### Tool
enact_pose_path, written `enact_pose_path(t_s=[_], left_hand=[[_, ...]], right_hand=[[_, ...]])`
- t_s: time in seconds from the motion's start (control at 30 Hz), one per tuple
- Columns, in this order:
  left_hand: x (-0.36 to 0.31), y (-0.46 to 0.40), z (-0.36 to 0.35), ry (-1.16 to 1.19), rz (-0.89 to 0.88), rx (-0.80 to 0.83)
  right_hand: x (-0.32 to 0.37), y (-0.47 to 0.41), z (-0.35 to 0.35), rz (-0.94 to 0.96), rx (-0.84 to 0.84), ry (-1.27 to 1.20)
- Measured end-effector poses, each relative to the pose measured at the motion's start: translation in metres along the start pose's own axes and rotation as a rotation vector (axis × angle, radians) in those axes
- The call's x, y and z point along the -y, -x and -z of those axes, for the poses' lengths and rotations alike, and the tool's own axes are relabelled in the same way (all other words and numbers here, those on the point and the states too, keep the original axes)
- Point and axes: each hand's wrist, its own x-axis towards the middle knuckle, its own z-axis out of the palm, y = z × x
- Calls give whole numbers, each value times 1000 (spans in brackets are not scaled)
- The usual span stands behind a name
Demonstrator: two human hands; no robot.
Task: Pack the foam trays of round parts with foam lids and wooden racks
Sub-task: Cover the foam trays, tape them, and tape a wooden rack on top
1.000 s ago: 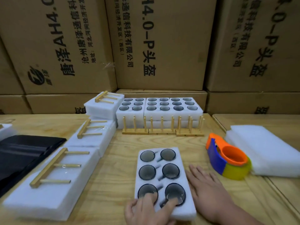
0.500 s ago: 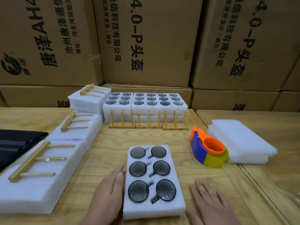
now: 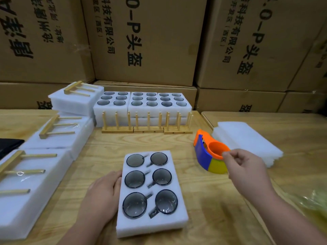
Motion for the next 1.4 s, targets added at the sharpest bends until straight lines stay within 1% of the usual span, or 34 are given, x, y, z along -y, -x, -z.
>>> enact_pose_path(t_s=[0.1, 0.17, 0.23, 0.27, 0.33, 0.4, 0.5, 0.63, 0.73, 0.9, 1.03, 1.27, 1.4], left_hand=[[-1, 0, 0, 1, 3, -14], [-3, 0, 0, 8, 15, -10], [-5, 0, 0, 19, 27, -11], [-5, 0, 1, 30, 36, -12], [-5, 0, 1, 40, 55, -11], [-4, 0, 0, 34, 75, -8], [-3, 0, -1, 27, 87, -18], [-5, 0, -1, 36, 82, -33], [-5, 0, 0, 36, 85, -28], [-5, 0, 0, 38, 97, -16], [-4, 0, 0, 26, 106, -12], [-7, 1, 1, 32, 98, -23], [-8, 2, 1, 38, 89, -28]], right_hand=[[-6, -57, 24, -21, -147, 81], [-17, -91, 37, -75, -190, 147], [-35, -119, 49, -127, -162, 251], [-45, -130, 54, -164, -121, 327], [-65, -146, 61, -268, -21, 485], [-80, -154, 66, -386, 26, 559], [-97, -159, 70, -505, 54, 509], [-107, -161, 71, -561, 110, 463], [-107, -162, 74, -595, 112, 462], [-108, -163, 75, -568, 110, 507], [-103, -159, 76, -549, 161, 506], [-96, -155, 73, -514, 229, 478], [-94, -156, 73, -539, 233, 454]])
